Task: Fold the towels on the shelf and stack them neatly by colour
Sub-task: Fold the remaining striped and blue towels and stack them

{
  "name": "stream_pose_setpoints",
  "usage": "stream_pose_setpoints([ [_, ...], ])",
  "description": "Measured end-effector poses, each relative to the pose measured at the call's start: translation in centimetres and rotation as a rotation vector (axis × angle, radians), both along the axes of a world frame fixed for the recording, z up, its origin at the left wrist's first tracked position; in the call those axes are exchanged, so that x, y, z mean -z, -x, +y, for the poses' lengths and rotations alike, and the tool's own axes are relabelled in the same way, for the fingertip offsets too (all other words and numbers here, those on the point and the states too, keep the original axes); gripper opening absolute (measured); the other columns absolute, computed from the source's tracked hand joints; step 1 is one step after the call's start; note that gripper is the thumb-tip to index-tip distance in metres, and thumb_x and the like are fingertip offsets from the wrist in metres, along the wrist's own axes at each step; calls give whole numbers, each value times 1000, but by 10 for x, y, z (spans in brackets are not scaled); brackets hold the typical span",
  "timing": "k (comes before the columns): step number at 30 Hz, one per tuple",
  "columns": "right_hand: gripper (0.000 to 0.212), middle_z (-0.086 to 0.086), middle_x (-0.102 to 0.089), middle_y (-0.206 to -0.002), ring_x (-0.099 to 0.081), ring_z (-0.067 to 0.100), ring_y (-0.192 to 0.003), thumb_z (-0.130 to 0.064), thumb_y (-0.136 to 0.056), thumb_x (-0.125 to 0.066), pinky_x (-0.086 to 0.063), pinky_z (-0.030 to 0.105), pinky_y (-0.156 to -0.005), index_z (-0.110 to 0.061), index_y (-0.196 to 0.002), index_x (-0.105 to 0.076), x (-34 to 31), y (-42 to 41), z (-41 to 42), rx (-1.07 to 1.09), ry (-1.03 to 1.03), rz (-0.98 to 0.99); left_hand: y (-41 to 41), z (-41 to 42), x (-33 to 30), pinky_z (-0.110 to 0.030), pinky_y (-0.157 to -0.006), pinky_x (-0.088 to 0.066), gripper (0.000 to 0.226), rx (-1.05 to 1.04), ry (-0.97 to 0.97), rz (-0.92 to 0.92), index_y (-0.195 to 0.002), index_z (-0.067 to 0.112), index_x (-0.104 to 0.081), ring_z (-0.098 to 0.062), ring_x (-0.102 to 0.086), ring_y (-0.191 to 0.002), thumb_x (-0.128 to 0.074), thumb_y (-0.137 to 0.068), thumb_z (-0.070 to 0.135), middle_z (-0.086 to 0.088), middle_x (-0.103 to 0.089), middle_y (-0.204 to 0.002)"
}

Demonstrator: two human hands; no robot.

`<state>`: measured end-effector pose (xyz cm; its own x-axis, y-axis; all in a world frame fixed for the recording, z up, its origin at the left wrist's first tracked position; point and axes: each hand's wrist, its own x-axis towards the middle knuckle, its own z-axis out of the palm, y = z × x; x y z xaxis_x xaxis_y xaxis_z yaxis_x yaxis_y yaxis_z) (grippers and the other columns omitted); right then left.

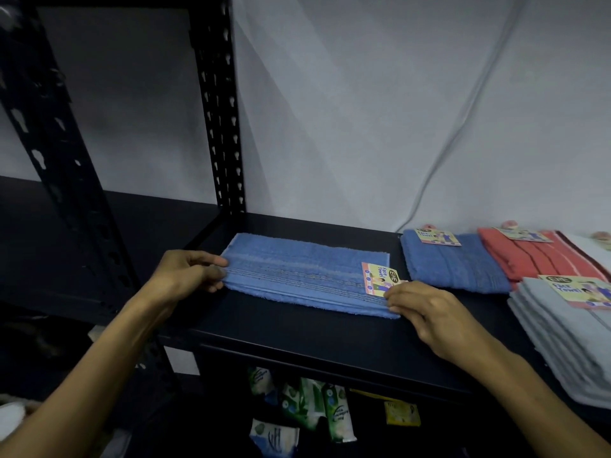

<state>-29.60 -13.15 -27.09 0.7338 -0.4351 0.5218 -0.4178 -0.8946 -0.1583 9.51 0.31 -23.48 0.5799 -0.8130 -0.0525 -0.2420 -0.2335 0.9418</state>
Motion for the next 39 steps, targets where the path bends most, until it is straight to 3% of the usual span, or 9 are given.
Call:
stream_pose_setpoints([
  [4,4,-17,-61,-115,-52,4,-111,-22,-93,-69,-45,23,-95,-22,-91,-73,-34,-9,7,85,-260,131,0,-2,0,-18,-59,-56,12,45,-51,-115,-91,8,-77,-12,-65,-59,-76,-84,-2,-15,-73,-75],
  [7,21,-7,-58,-130,-50,12,-124,-32,-99,-58,-39,26,-103,-21,-114,-68,-49,-49,16,164,-392,-42,2,-3,1,-18,-57,-55,11,48,-32,-130,-90,8,-76,-12,-65,-59,-76,-84,-2,-13,-71,-70],
  [11,70,6,-18,-166,-12,25,-154,-60,-103,-18,-13,41,-124,-17,-158,-21,-21,-108,21,352,-485,296,2,4,-1,-18,-59,-57,10,36,2,-109,-94,2,-75,-14,-66,-59,-75,-85,-3,-19,-73,-74],
  [14,69,-5,10,-167,15,15,-153,-63,-101,-6,8,44,-125,-29,-160,2,-12,-114,-4,346,-399,467,2,17,-1,-26,-67,-61,9,6,0,-131,-92,6,-77,-20,-68,-66,-76,-85,1,-20,-74,-77],
  [19,67,-7,14,-167,20,26,-152,-68,-98,-28,5,54,-123,-44,-158,-8,-49,-109,-62,295,-321,719,40,44,10,-14,-71,-40,21,90,-72,-668,-103,35,-74,-3,-59,-83,-77,-85,43,12,-63,-92],
  [25,64,5,-24,-164,-22,28,-150,-64,-99,-36,-18,47,-121,-28,-151,-39,-37,-138,-49,376,-470,436,105,66,22,-24,-98,-37,57,247,-71,-740,-144,35,-51,-8,-39,-114,-57,-93,61,12,-46,-115],
  [30,82,-2,-19,-166,-6,14,-154,-71,-81,-57,-3,38,-125,-33,-152,-40,-29,-126,-56,185,-595,287,130,79,25,-20,-102,-36,66,440,-4,-691,-153,41,-37,-2,-36,-113,-55,-93,63,16,-40,-112],
  [34,76,2,-44,-155,-29,20,-148,-65,-75,-72,-20,40,-123,-23,-137,-61,-34,-122,-54,214,-437,131,112,74,17,-16,-87,-45,40,482,91,-611,-130,44,-63,-3,-56,-98,-68,-91,49,17,-57,-102],
  [39,38,-12,-70,-107,-58,10,-108,-52,-85,-71,-44,28,-98,-22,-108,-75,-32,-113,50,25,-361,-188,67,59,13,-19,-77,-43,13,42,186,-690,-102,32,-73,-3,-59,-80,-71,-91,38,12,-61,-89],
])
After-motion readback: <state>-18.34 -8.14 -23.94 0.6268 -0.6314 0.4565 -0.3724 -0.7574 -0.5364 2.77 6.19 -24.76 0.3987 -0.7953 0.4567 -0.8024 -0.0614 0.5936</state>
